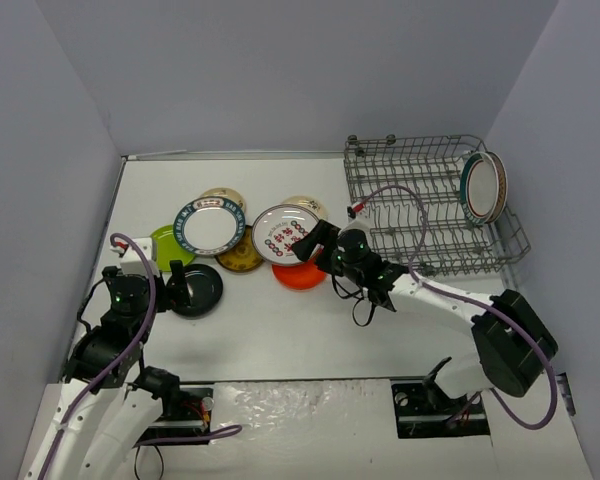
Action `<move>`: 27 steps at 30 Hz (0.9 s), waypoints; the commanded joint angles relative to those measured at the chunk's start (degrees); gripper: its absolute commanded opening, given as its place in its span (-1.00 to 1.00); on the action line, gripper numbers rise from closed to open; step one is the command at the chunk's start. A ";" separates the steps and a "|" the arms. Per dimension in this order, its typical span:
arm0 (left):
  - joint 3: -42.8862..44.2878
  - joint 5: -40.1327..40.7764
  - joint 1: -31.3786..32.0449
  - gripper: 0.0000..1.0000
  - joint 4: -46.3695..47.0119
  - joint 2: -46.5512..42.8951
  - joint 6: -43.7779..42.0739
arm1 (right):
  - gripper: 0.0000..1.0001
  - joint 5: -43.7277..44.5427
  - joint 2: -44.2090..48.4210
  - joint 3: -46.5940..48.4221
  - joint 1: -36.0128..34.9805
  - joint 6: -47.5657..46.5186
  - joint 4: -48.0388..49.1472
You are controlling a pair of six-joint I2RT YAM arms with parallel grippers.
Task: Load the plates into the dish rack
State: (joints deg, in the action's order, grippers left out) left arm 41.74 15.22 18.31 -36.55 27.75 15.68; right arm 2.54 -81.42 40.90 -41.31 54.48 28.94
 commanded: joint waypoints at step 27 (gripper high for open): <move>2.47 0.45 -0.02 0.94 3.06 1.08 0.49 | 0.21 13.72 -23.49 2.45 -0.79 15.95 23.63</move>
State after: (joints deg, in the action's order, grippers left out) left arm 41.74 15.25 18.31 -36.56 27.75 15.68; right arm 12.27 -103.68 40.53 -41.74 68.99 47.06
